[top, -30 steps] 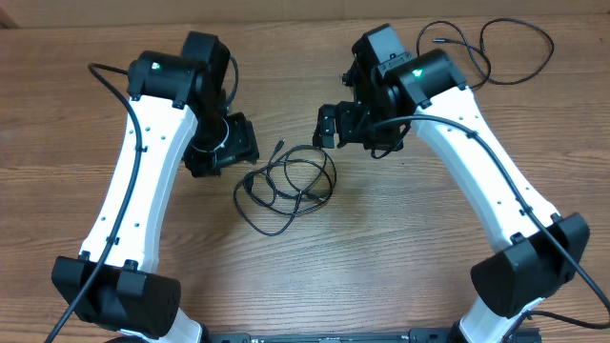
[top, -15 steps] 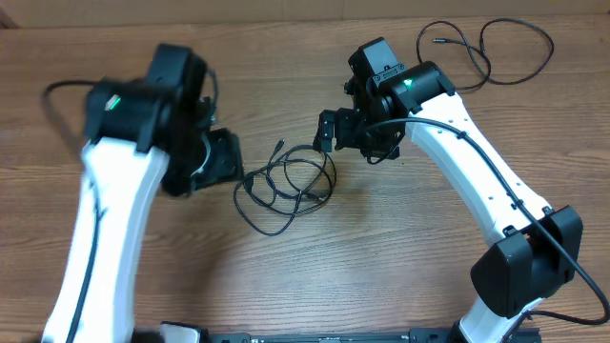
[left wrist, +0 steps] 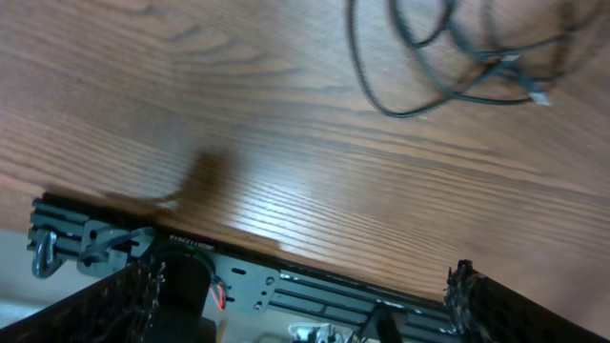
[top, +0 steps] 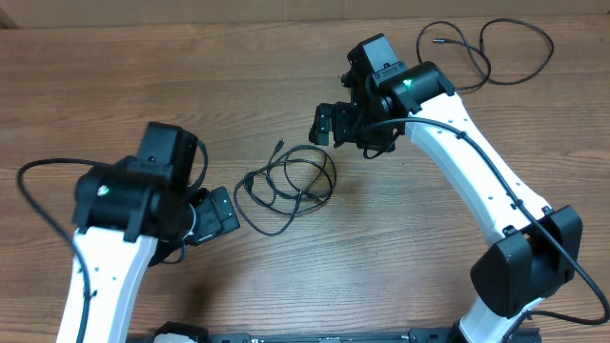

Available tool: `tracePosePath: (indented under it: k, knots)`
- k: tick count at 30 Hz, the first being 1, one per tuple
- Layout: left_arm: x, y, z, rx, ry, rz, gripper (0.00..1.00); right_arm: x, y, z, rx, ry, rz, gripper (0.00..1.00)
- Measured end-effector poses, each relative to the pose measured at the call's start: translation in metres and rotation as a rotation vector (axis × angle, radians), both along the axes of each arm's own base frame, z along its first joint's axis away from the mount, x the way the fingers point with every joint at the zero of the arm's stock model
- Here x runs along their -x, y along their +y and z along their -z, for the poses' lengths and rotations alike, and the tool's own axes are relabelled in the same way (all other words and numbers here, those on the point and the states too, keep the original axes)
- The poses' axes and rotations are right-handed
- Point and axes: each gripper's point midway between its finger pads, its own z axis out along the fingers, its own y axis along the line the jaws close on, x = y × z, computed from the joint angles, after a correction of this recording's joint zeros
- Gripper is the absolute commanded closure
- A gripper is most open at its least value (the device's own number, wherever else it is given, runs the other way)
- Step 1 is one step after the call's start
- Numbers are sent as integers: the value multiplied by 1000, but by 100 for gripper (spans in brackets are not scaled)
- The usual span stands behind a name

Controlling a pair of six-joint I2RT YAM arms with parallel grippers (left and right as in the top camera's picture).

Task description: Untangle cables

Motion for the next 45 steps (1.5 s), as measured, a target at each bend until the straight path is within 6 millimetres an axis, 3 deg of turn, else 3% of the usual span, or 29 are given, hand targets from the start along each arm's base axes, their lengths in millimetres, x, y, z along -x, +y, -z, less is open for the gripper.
tracePosePath:
  k: [5, 8, 11, 13, 19, 21, 28, 37, 45]
  knots:
    - [-28, -2, 16, -7, -51, -25, 0, 2, -1, 1, 5, 10, 0, 0]
    - [-45, -3, 25, -16, -79, -34, 12, 4, -2, 2, 8, 16, 0, 0]
    - [-60, -3, 41, -37, -78, -38, 13, 7, -4, 7, 17, 34, 0, 0]
    - [-68, -3, 57, -49, -53, -39, 15, 11, -5, 10, 25, 50, 0, 0]
    - [-74, -14, 108, -31, 102, 14, 40, 13, -6, 12, 28, 58, 0, 0]
    - [-75, -21, 123, -2, 150, 63, 42, 13, -6, 12, 28, 58, 0, 0]
    - [-78, -24, 160, -3, 246, 141, 40, 13, -6, 12, 28, 58, 0, 0]
    - [-104, -24, 193, -18, 212, 160, 43, 13, -6, 12, 28, 59, 0, 0]
    - [-126, -18, 203, -69, 134, 161, 38, 13, -6, 12, 28, 58, 0, 0]
